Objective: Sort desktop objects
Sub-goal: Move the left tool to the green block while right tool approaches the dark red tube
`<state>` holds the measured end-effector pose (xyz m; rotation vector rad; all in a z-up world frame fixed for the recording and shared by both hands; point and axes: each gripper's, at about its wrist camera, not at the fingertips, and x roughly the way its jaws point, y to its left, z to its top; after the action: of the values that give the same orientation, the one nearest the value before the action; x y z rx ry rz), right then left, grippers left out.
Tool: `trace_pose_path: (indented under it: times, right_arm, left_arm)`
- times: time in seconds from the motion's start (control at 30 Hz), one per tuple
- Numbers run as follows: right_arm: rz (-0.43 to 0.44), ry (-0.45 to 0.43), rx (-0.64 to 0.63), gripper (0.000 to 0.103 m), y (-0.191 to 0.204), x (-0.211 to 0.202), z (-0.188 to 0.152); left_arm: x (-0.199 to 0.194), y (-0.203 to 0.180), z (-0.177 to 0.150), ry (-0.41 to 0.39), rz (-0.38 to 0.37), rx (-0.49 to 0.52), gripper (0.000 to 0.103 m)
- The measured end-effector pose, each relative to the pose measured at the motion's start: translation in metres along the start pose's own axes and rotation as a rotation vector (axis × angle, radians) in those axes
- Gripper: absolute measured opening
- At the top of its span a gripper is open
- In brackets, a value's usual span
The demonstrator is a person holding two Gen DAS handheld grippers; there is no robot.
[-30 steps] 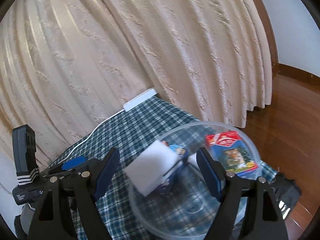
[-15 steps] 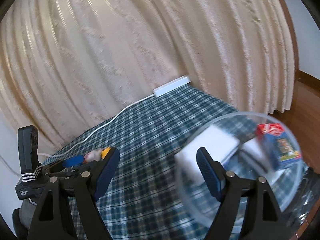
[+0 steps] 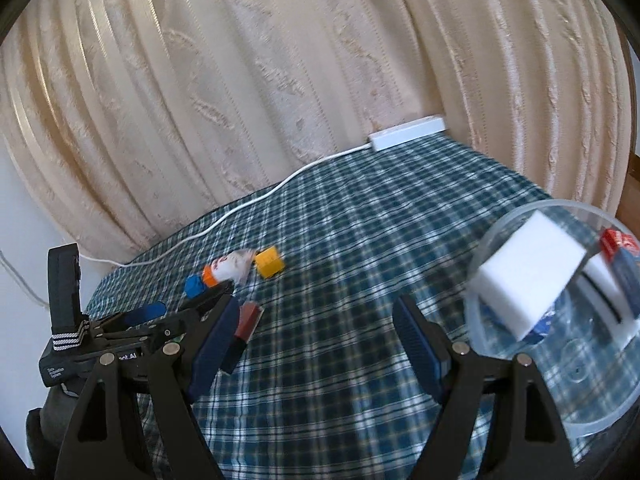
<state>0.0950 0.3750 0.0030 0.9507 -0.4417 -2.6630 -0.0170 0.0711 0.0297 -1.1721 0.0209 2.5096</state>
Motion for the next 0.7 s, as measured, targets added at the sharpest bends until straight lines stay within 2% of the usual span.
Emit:
trace_pose_path:
  times: [0.17, 0.23, 0.6, 0.7]
  right_arm:
    - [0.000, 0.037, -0.012, 0.082, 0.012, 0.013, -0.005]
    - [0.000, 0.047, -0.017, 0.082, 0.016, 0.016, -0.007]
    - [0.006, 0.101, -0.042, 0.082, 0.038, 0.039, -0.016]
    - [0.006, 0.112, -0.050, 0.082, 0.043, 0.044, -0.018]
  left_arm:
    - [0.005, 0.019, -0.016, 0.037, 0.019, -0.055, 0.094]
    - [0.008, 0.025, -0.022, 0.052, 0.017, -0.073, 0.082]
    - [0.016, 0.029, -0.040, 0.087, -0.001, -0.063, 0.071]
    - [0.016, 0.030, -0.040, 0.078, -0.004, -0.060, 0.062]
